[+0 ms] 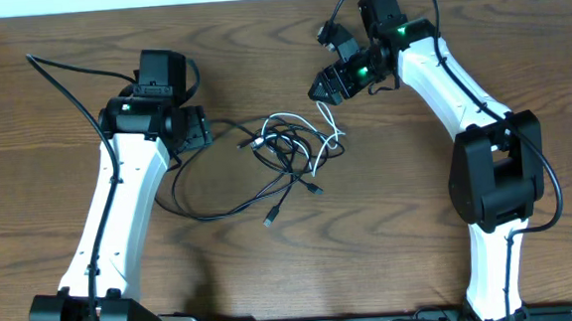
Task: Untangle cables
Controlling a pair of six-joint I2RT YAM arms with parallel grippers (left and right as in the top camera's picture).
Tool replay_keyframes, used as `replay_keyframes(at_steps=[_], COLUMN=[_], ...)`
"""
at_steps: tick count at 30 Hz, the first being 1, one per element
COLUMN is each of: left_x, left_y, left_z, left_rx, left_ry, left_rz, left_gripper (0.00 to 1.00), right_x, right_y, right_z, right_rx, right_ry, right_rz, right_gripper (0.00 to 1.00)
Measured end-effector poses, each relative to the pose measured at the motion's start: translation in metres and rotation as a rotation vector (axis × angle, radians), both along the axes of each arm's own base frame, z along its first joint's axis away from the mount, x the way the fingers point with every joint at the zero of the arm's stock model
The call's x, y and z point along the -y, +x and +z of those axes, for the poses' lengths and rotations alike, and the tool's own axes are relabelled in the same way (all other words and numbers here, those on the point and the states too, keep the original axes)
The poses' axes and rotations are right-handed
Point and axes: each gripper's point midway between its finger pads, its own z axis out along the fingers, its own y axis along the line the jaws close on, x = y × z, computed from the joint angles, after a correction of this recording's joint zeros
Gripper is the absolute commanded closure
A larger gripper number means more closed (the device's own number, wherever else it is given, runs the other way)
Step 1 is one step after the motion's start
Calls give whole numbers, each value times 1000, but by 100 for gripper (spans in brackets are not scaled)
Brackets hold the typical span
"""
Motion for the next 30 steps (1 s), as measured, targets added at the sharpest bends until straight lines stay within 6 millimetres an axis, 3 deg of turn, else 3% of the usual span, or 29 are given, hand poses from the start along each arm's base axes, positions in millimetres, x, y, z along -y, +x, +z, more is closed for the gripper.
replay_keyframes(at_steps=[5,6,11,16,20,24,30], left_x=[-12,-9,46,70,70,67,67], left_y=[-10,-9,14,25,29,30,30], left_z=[2,2,1,-3,0,0,0], left_rx=[-37,-35,46,59,76,78,77], left_ry=[64,49,-262,-416,-461,-479,-487], left_rz=[24,20,-59,-38,7,38,50], left_gripper=[17,23,29,29,29,29,29], right_x=[-7,-11,-36,-49,-47,-50,-51], right_y=[4,5,4,-5,-6,-12,-11], right_z=[3,4,5,-4,-32,-81,-90], right_rx=[20,37,105,146,155,130,160], right_ry=[12,15,-16,-59,-136,-246,-309], right_rz=[-4,3,34,115,160,199,204], right_gripper=[28,29,30,36,43,45,47])
